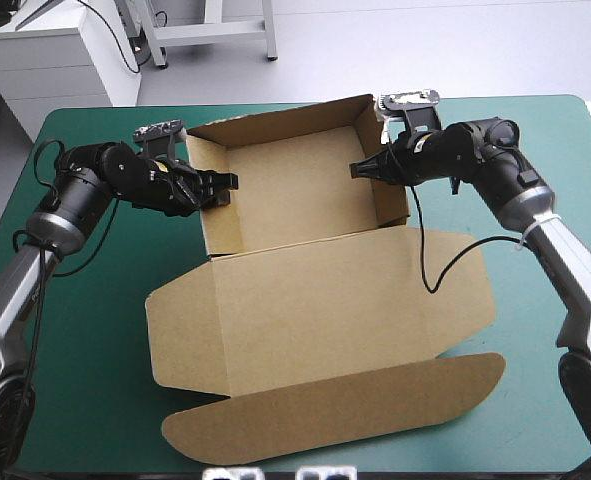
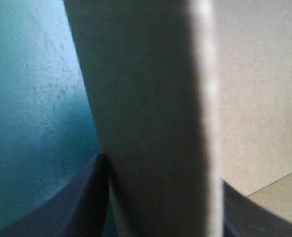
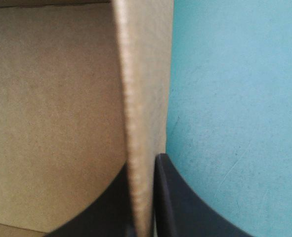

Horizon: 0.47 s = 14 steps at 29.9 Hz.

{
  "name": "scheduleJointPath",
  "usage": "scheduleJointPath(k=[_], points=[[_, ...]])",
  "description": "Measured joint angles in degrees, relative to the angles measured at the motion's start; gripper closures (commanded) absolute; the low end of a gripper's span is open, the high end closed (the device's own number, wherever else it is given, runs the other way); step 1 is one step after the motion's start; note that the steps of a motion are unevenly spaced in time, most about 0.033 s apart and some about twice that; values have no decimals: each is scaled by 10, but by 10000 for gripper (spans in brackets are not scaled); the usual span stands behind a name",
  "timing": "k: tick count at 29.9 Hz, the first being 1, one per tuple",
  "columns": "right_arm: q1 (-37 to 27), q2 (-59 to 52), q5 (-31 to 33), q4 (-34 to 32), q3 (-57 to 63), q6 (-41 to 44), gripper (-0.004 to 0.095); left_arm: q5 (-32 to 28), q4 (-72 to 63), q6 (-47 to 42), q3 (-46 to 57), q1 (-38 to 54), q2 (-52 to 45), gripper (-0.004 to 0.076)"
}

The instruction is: Fold the box

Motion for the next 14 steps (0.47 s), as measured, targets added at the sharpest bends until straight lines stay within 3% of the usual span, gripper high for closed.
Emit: scheduleJointPath(k=[4, 14], points=[[0, 0, 6, -4, 0, 5, 908, -6, 4, -16, 0, 1, 1, 733], [3, 0, 52, -49, 0, 34, 908, 6, 44, -26, -18, -30, 9, 732]])
